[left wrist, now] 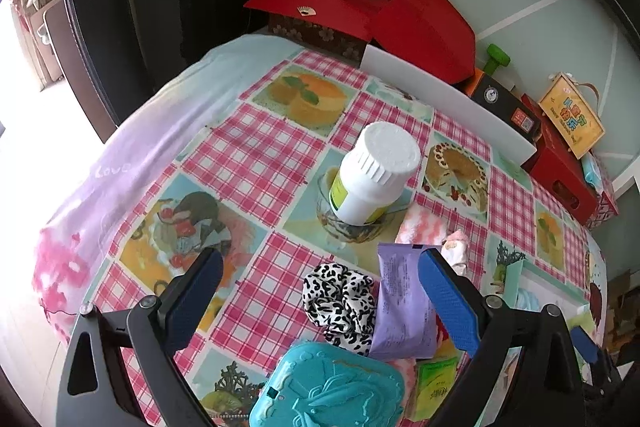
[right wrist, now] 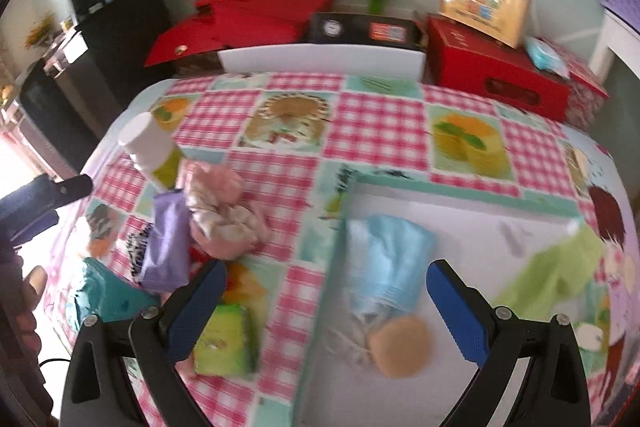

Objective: Organize soft objects
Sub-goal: 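Grasp the purple snack packet with the left tool while the right tool grasps the pink floral cloth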

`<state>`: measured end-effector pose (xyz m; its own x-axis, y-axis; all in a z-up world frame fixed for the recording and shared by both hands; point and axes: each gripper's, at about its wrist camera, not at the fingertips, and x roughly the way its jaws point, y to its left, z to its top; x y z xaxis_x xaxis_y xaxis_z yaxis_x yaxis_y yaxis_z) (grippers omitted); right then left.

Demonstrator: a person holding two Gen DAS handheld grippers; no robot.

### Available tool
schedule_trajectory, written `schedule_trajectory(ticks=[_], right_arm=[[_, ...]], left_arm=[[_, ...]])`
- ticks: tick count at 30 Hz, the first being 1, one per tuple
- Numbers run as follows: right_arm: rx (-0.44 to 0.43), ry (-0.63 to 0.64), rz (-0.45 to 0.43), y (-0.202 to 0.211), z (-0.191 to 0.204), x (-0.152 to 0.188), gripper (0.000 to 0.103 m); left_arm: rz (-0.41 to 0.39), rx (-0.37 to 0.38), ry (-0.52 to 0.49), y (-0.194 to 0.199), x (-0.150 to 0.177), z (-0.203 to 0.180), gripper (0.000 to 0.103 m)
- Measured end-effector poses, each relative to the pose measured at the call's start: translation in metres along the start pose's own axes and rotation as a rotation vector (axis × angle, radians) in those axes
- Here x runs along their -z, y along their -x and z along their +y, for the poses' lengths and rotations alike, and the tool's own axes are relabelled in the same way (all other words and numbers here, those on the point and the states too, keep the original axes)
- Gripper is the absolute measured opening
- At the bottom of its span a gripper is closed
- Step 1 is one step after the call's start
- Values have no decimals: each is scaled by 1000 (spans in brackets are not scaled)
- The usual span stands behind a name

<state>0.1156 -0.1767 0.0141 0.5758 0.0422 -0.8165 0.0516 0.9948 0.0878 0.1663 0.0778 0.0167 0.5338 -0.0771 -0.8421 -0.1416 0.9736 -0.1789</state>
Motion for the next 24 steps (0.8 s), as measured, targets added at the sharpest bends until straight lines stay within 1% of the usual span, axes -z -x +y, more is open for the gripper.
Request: schedule_trajectory(ticks=[4,11,15,18,19,22,24], right_arm=[[-23,16,5,-15,10,-5,102],[-58,21,27,-36,16,-9,100],[-86,17,33,-46,16,-12,95],[-113,12,43,-54,17,-15,89],[-116,13,46,-56,18,-15,87],[-134,16,58,-64,21,-17,85],[-157,12,65,-69,23,-18,83]], left_arm=[[40,32,-11,-8,1,-6,98],[119,98,-70,-26,6,-31,98],[144,103,-105,-35,8,-45,98],[154,109,-119,-38,6,-52,98],[157,106,-121,-39,5,-53,98],[160,75,-142,-44,1,-57,98],[177,76,-151,-51,1,-59,98]])
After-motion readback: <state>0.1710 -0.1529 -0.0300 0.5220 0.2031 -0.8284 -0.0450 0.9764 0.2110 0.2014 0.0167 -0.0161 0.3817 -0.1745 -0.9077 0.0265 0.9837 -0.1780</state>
